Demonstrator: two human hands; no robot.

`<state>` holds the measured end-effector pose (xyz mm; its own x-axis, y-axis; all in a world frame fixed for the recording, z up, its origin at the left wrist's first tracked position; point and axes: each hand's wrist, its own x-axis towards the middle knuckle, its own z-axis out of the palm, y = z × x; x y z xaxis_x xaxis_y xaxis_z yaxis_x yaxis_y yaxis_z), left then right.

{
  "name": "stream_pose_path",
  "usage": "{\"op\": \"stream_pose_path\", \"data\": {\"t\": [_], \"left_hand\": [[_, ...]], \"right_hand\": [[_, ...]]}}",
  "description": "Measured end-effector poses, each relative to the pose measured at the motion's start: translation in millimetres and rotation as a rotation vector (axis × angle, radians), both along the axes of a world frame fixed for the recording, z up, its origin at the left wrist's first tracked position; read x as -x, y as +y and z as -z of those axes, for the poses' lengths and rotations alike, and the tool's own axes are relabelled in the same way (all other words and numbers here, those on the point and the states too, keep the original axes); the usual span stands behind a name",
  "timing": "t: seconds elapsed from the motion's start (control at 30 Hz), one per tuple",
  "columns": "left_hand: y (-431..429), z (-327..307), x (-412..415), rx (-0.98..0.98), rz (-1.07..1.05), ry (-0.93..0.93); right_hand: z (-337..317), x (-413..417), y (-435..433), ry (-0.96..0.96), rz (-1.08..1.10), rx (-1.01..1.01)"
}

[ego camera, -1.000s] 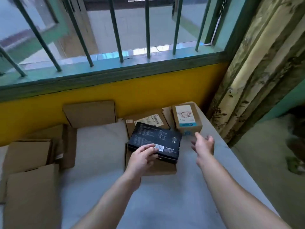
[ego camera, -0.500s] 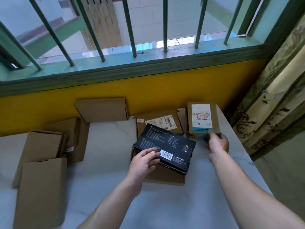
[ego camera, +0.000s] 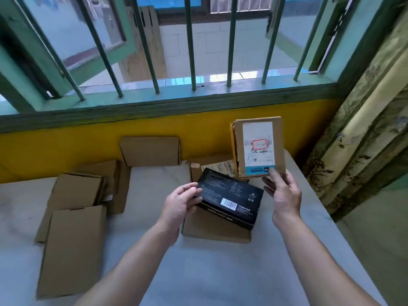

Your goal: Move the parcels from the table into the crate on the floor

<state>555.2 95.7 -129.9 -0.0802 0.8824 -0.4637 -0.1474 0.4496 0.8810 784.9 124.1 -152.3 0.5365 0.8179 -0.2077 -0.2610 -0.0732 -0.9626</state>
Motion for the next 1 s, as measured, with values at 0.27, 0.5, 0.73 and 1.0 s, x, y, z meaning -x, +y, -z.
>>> {"op": "stream_pose_path", "data": {"t": [0.27, 0.5, 0.73, 1.0], "left_hand": [[-31, -49, 90, -0.278, -0.022, 0.077], [-83, -60, 183, -0.316, 0.103, -0.014], [-146, -43, 217, -0.396, 0.23, -0.26], [-208, -61, 219, -0.611, 0.05, -0.383]], "right_hand": [[-28, 100, -75, -0.069, -0.368, 0.008], [-54, 176, -121, -0.164, -0.598, -0.076], [-65, 245, -154, 0.165, -0.554, -0.143], [-106, 271, -181, 0.181, -0.662, -0.322]]}}
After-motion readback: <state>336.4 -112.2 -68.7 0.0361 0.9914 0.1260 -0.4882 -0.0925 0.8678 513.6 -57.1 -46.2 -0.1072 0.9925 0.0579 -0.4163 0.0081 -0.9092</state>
